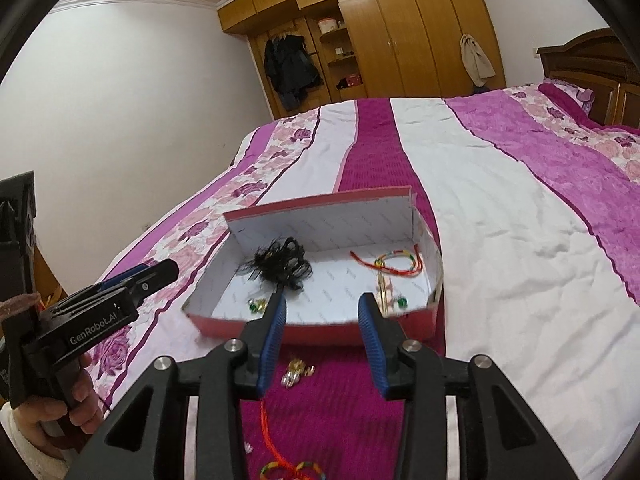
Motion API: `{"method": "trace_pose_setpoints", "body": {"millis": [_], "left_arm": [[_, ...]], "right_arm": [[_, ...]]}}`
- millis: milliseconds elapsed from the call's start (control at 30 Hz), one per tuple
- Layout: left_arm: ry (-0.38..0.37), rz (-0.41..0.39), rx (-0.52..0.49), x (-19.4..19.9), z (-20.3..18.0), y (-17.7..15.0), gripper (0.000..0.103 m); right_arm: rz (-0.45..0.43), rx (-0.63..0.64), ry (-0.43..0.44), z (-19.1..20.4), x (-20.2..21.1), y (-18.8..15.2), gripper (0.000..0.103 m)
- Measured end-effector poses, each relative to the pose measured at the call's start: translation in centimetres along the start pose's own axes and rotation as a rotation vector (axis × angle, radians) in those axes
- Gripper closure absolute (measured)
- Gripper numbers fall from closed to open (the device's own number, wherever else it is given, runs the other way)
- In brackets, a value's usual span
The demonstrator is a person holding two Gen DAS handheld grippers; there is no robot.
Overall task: Organize jewelry
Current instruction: 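Open both grippers in the box and move them back over the remaining jewelry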
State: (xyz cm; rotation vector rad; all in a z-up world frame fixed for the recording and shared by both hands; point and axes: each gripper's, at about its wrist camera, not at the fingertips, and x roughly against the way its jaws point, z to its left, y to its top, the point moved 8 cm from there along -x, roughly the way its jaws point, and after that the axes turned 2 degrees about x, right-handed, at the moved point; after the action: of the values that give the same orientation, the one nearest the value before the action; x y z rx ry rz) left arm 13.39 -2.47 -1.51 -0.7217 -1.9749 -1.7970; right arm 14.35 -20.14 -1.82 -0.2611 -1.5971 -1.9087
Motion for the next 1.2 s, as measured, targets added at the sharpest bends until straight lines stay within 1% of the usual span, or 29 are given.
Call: {"method": "trace_pose_setpoints", "body": {"millis": [167, 333, 467, 567, 700, 933, 1200], "left_arm": [[0.004, 0.042, -0.038, 1.0, -0.2, -1.8, 0.061], [0.004, 0.110, -0.040, 1.1, 0.0, -3.7, 0.061], [0.001, 0.187, -0.026, 0.5, 0.4, -5.8, 0.061], [0.007, 0.237, -0.043, 0.1, 0.5, -7.4, 0.062], [0.001, 0.285, -0.049, -0.3, 0.5, -9.2, 0.062], [-0.017, 0.377, -0.031, -1.5, 0.6, -11.5, 0.062], [-0.037, 0.425, -0.049, -2.2, 0.5, -13.5, 0.063]], "right_arm": [[0.041, 0.007, -0.005, 0.2, 1.4, -2.2, 0.062], [0.098, -0.002, -0.004, 0.1, 2.2, -4.6, 0.062], [0.147, 0.001, 0.001, 0.1, 2.1, -6.6, 0.062], [0.193, 0.007, 0.008, 0.4, 1.7, -8.2, 0.062], [0.241, 0.025, 0.016, 0.9, 1.3, -9.8, 0.062], [0.316, 0.039, 0.022, 1.4, 0.1, -11.7, 0.062], [0.368, 0.044, 0.014, 1.1, -0.9, -13.0, 0.062]]}}
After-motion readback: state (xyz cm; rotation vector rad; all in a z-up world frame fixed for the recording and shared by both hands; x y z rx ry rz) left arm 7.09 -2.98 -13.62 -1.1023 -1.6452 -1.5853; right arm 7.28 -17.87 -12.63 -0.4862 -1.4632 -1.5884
